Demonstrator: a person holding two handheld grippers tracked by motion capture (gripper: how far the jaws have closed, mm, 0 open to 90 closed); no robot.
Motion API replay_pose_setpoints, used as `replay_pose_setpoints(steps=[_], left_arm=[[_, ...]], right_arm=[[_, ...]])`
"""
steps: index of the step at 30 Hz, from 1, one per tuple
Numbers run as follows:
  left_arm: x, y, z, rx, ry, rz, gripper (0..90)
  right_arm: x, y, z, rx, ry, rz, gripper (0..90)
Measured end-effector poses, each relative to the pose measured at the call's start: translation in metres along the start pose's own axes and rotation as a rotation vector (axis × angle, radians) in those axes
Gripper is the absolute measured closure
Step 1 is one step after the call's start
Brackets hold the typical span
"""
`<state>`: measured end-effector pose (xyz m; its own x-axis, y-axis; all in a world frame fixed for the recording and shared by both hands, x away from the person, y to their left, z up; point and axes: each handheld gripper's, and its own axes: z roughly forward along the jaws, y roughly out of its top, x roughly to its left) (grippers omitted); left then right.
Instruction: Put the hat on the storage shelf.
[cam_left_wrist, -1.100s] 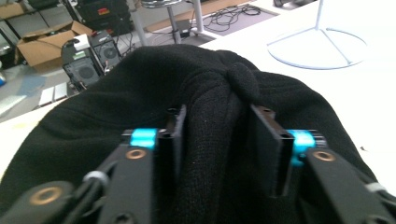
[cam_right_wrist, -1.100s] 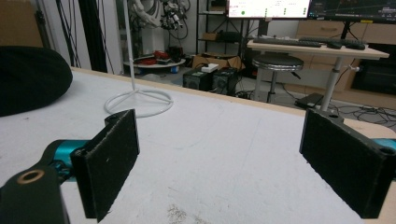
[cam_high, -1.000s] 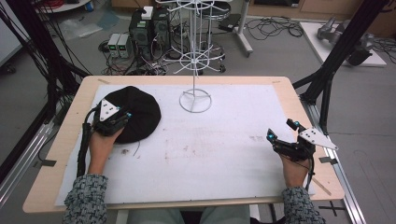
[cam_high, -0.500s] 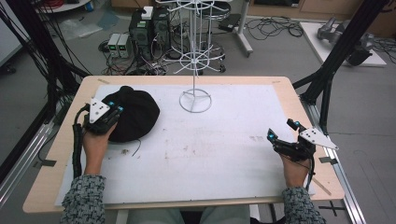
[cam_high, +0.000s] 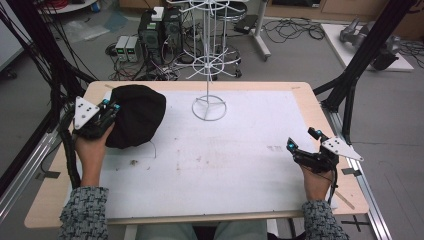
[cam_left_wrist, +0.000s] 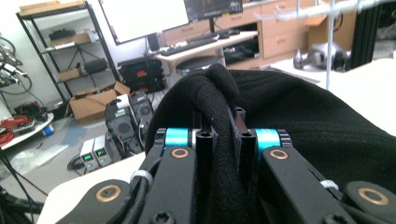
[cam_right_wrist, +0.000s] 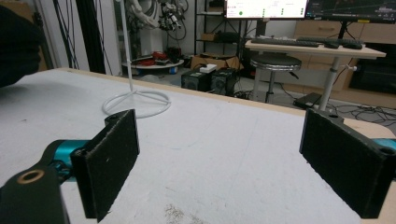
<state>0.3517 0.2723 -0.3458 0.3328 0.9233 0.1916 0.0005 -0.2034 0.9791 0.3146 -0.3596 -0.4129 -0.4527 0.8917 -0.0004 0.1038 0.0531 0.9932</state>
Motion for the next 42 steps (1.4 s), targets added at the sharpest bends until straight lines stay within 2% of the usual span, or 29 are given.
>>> replay_pose_setpoints(steps=[1, 4, 7, 10, 11, 12, 13, 16, 18, 22, 23, 24, 25, 28, 29, 30, 32, 33, 34, 35, 40, 42], left_arm=[[0.004, 0.006, -0.002, -0.020, 0.003, -0.005, 83.2], [0.008, 0.013, -0.004, -0.035, 0.004, -0.004, 83.3], [0.013, 0.025, -0.006, -0.051, 0.008, 0.008, 83.3], [0.019, 0.045, -0.007, -0.074, 0.003, 0.029, 83.3], [0.019, 0.045, -0.007, -0.074, 0.003, 0.029, 83.2], [0.022, 0.054, -0.007, -0.080, -0.006, 0.038, 83.2], [0.022, 0.054, -0.007, -0.080, -0.006, 0.038, 83.2], [0.027, 0.067, -0.006, -0.080, -0.026, 0.046, 83.2], [0.031, 0.081, -0.005, -0.083, -0.044, 0.053, 83.2], [0.035, 0.094, -0.006, -0.093, -0.059, 0.051, 83.3], [0.037, 0.104, -0.006, -0.103, -0.065, 0.051, 83.2], [0.037, 0.104, -0.006, -0.103, -0.065, 0.051, 83.2], [0.039, 0.113, -0.006, -0.113, -0.070, 0.055, 83.2], [0.041, 0.127, -0.006, -0.130, -0.077, 0.059, 83.2], [0.041, 0.127, -0.006, -0.130, -0.077, 0.059, 83.2], [0.044, 0.136, -0.006, -0.143, -0.081, 0.055, 83.2], [0.045, 0.140, -0.006, -0.148, -0.084, 0.054, 83.2], [0.047, 0.149, -0.006, -0.159, -0.085, 0.051, 83.2], [0.047, 0.149, -0.006, -0.159, -0.085, 0.051, 83.3], [0.050, 0.157, -0.005, -0.167, -0.094, 0.043, 83.2], [0.055, 0.170, -0.002, -0.179, -0.098, 0.034, 83.2], [0.059, 0.180, 0.000, -0.190, -0.098, 0.036, 83.2]], right_arm=[[-0.001, 0.000, 0.000, -0.003, 0.000, -0.004, 11.0], [0.000, 0.000, 0.000, 0.002, -0.001, 0.003, 11.0], [-0.001, 0.000, 0.000, 0.002, -0.002, 0.005, 11.0], [-0.001, 0.000, 0.000, 0.002, -0.003, 0.004, 11.0], [-0.001, 0.000, 0.000, 0.002, -0.003, 0.004, 11.0], [-0.001, 0.000, 0.000, -0.003, -0.003, 0.005, 11.0], [-0.001, 0.000, 0.000, -0.003, -0.003, 0.005, 11.0], [-0.001, 0.000, 0.000, -0.003, -0.001, 0.005, 11.0], [-0.001, 0.000, 0.000, -0.001, -0.001, 0.007, 11.0], [-0.002, 0.000, 0.000, 0.000, -0.002, 0.009, 11.0], [-0.002, 0.000, 0.000, -0.001, -0.001, 0.008, 11.0], [-0.002, 0.000, 0.000, 0.000, -0.002, 0.008, 11.0], [-0.002, 0.000, 0.000, 0.000, 0.000, 0.009, 11.0], [-0.002, 0.000, 0.000, -0.002, 0.001, 0.011, 11.0], [-0.002, 0.000, 0.000, -0.002, 0.000, 0.013, 11.0], [-0.002, 0.000, 0.000, -0.001, 0.001, 0.013, 11.0], [-0.003, -0.001, 0.000, -0.001, 0.000, 0.012, 11.0], [-0.002, -0.001, 0.000, -0.001, 0.001, 0.012, 11.0], [-0.002, -0.001, 0.000, -0.001, 0.001, 0.012, 11.0], [-0.002, -0.001, 0.000, -0.002, 0.002, 0.013, 11.0], [-0.003, -0.001, 0.000, -0.002, 0.001, 0.013, 11.0], [-0.003, -0.001, 0.000, -0.002, 0.000, 0.020, 11.0]])
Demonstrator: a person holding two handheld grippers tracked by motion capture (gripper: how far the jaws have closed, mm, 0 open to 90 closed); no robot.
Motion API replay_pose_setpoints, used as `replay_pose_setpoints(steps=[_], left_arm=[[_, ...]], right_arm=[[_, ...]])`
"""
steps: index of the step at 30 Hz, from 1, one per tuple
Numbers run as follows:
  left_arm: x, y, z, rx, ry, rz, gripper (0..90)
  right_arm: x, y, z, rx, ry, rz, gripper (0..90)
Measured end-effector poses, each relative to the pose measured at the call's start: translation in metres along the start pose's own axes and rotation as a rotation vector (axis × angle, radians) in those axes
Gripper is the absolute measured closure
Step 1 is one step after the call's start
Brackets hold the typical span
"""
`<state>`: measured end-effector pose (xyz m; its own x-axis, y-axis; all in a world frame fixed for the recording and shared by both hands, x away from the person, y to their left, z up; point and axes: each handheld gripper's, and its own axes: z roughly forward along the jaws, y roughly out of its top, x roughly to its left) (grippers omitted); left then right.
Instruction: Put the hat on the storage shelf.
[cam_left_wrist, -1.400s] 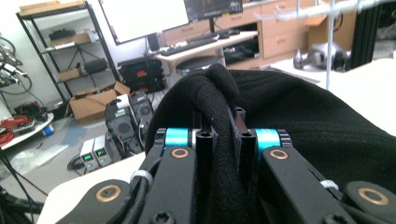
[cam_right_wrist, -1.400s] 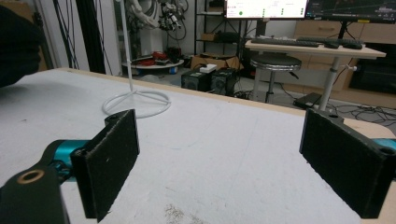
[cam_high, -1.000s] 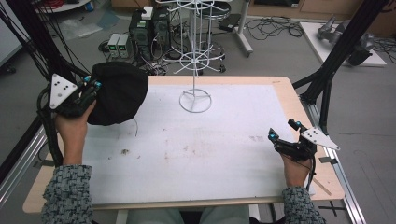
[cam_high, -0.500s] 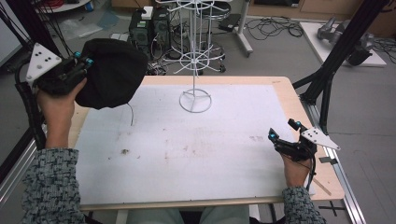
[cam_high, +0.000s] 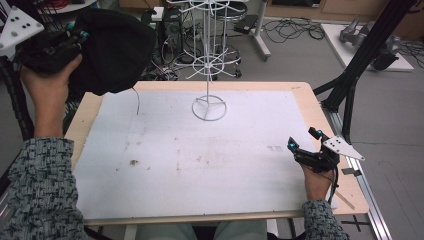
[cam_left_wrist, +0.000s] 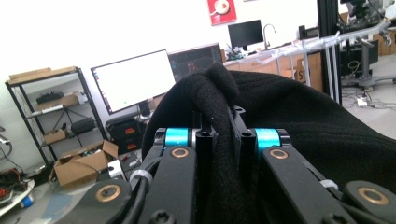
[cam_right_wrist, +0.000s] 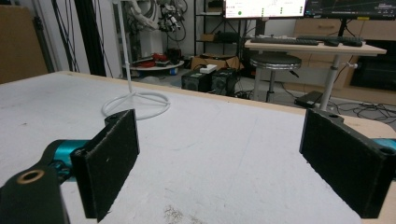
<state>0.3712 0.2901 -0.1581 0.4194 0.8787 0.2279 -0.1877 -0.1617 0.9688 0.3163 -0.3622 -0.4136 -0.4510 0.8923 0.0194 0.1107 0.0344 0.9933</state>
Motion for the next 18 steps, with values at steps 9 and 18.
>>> replay_pose_setpoints(steps=[9, 18], left_arm=[[0.002, 0.021, 0.009, -0.029, -0.006, 0.005, 83.3], [0.001, 0.043, 0.022, -0.061, -0.028, -0.007, 83.3]], right_arm=[[-0.001, 0.000, 0.000, -0.003, -0.001, 0.001, 11.0], [-0.001, 0.000, 0.000, -0.002, -0.001, 0.000, 11.0]])
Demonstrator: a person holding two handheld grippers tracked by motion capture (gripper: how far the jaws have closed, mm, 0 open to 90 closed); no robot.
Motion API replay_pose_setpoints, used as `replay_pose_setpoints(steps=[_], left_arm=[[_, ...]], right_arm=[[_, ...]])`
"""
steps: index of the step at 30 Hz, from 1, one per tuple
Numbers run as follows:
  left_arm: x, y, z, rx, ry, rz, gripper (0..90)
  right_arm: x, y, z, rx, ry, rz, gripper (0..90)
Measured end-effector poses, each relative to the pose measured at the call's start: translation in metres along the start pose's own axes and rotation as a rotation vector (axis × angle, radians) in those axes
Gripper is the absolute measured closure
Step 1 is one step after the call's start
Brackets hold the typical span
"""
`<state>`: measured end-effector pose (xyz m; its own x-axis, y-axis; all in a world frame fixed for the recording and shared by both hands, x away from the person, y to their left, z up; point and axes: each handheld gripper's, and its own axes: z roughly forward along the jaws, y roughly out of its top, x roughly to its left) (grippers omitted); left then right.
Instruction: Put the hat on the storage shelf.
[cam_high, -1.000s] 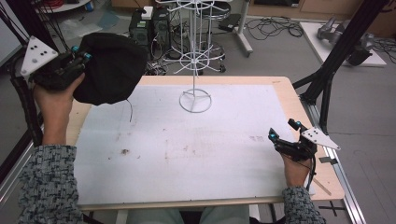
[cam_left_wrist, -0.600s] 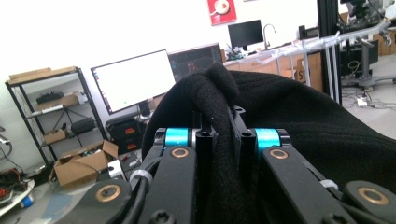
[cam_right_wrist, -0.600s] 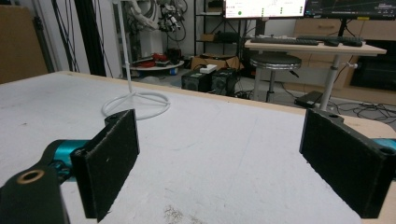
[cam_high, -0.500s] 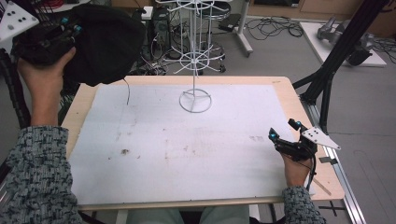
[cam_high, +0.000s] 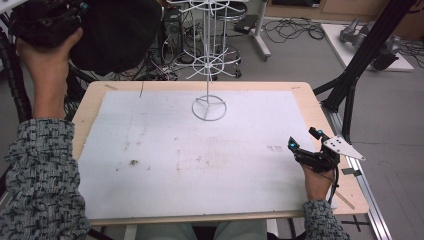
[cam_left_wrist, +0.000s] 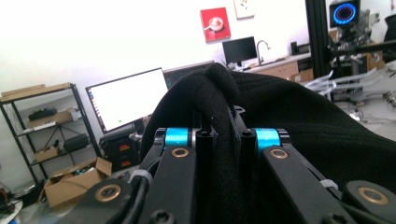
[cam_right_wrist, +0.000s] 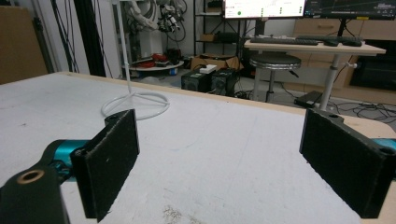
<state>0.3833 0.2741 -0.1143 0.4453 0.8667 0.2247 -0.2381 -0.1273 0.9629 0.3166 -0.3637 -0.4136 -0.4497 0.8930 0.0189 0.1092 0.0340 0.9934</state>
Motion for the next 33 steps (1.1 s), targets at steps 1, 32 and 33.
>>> replay_pose_setpoints(steps=[1, 32, 33], left_arm=[[0.000, 0.003, 0.001, -0.006, 0.000, -0.003, 83.3], [-0.030, 0.024, 0.057, -0.079, -0.062, -0.034, 83.1], [-0.032, 0.021, 0.061, -0.075, -0.063, -0.042, 83.1]], right_arm=[[0.000, 0.000, 0.000, -0.002, 0.000, 0.006, 11.0], [-0.002, 0.000, 0.000, 0.001, 0.002, 0.010, 11.0], [-0.002, 0.000, -0.001, 0.004, 0.002, 0.010, 11.0]])
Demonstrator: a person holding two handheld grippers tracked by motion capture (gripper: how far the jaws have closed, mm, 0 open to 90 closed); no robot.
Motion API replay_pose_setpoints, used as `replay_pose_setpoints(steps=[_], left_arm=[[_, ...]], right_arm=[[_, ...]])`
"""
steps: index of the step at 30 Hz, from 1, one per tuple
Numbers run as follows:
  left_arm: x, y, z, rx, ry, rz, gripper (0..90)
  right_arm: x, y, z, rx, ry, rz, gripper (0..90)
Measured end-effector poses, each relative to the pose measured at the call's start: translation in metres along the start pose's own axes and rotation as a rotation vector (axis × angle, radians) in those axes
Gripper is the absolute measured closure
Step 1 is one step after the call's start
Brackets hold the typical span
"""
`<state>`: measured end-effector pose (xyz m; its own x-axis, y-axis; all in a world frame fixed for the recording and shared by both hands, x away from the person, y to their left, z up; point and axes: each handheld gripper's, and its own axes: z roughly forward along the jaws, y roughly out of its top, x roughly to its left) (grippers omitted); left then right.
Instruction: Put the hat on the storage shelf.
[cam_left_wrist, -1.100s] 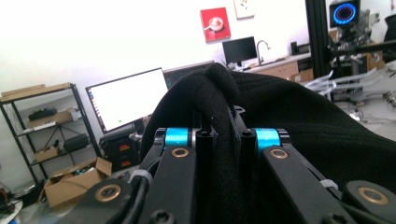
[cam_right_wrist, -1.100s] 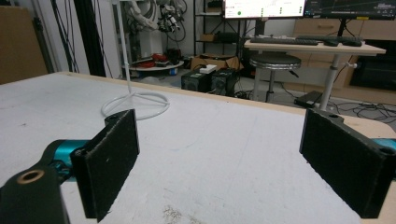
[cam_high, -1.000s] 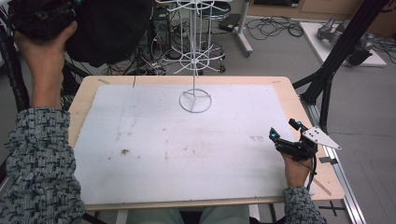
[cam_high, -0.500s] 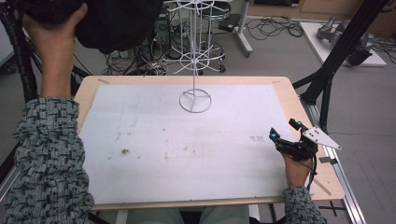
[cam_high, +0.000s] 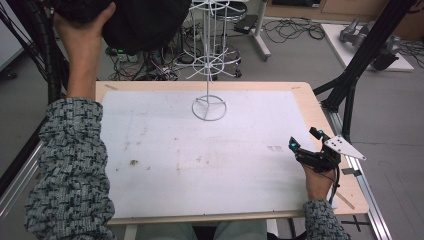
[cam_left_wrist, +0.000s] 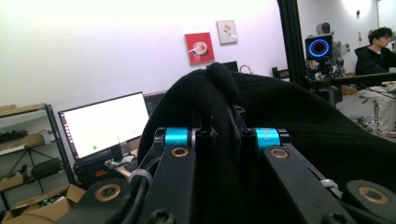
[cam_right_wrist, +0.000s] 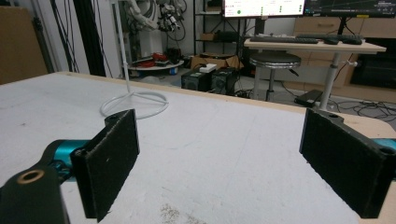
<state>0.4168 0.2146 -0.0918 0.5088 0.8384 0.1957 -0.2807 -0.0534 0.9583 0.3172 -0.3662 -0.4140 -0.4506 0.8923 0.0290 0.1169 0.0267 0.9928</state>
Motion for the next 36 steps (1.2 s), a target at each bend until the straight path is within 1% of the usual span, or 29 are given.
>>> replay_pose_setpoints(steps=[1, 5, 7, 10, 12, 14, 18, 19, 22, 24, 25, 26, 29, 30, 33, 35, 36], left_arm=[[0.000, 0.000, 0.000, 0.000, 0.000, 0.000, 83.0], [-0.002, -0.010, 0.005, 0.008, -0.007, -0.017, 82.6], [-0.003, -0.015, 0.008, 0.032, -0.014, -0.017, 82.5], [-0.005, -0.020, 0.010, 0.024, -0.021, -0.023, 81.8], [-0.005, -0.022, 0.011, 0.029, -0.021, -0.024, 81.5], [-0.006, -0.027, 0.012, 0.048, -0.024, -0.018, 80.6], [-0.009, -0.036, 0.011, 0.057, -0.036, 0.006, 80.2], [-0.009, -0.041, 0.011, 0.066, -0.036, 0.005, 79.4], [-0.008, -0.048, 0.009, 0.071, -0.034, -0.004, 77.6], [-0.008, -0.051, 0.009, 0.078, -0.034, -0.001, 77.0], [-0.007, -0.056, 0.008, 0.088, -0.036, -0.009, 75.8], [-0.007, -0.056, 0.008, 0.088, -0.036, -0.009, 74.9], [-0.007, -0.065, 0.006, 0.098, -0.041, -0.023, 72.6], [-0.007, -0.065, 0.006, 0.098, -0.041, -0.023, 72.4], [-0.005, -0.075, 0.006, 0.121, -0.052, -0.037, 72.3], [-0.004, -0.079, 0.007, 0.143, -0.062, -0.046, 72.2], [-0.004, -0.079, 0.007, 0.143, -0.062, -0.046, 71.6]], right_arm=[[0.000, 0.000, 0.000, 0.000, 0.000, 0.000, 11.0], [-0.001, 0.000, 0.000, -0.002, 0.000, -0.001, 11.0], [0.000, 0.000, 0.000, 0.002, -0.001, -0.001, 11.0], [-0.001, 0.000, 0.000, 0.001, 0.003, -0.003, 11.0], [-0.001, 0.000, 0.000, 0.002, 0.002, -0.003, 11.0], [-0.001, -0.001, 0.001, 0.003, 0.005, -0.003, 11.0], [0.000, 0.000, 0.001, 0.006, 0.007, -0.005, 11.0], [0.000, -0.001, 0.001, 0.008, 0.008, -0.004, 11.0], [0.000, -0.001, 0.002, 0.008, 0.009, -0.009, 11.0], [0.000, -0.001, 0.002, 0.007, 0.008, -0.012, 11.0], [0.000, -0.001, 0.002, 0.008, 0.010, -0.008, 11.0], [0.000, -0.001, 0.002, 0.008, 0.009, -0.009, 11.0], [0.000, -0.001, 0.002, 0.012, 0.009, -0.010, 11.0], [0.000, -0.001, 0.002, 0.012, 0.009, -0.010, 11.0], [0.001, -0.001, 0.002, 0.011, 0.009, -0.011, 11.0], [0.000, -0.001, 0.002, 0.011, 0.009, -0.011, 11.0], [0.000, -0.001, 0.002, 0.013, 0.009, -0.011, 11.0]])
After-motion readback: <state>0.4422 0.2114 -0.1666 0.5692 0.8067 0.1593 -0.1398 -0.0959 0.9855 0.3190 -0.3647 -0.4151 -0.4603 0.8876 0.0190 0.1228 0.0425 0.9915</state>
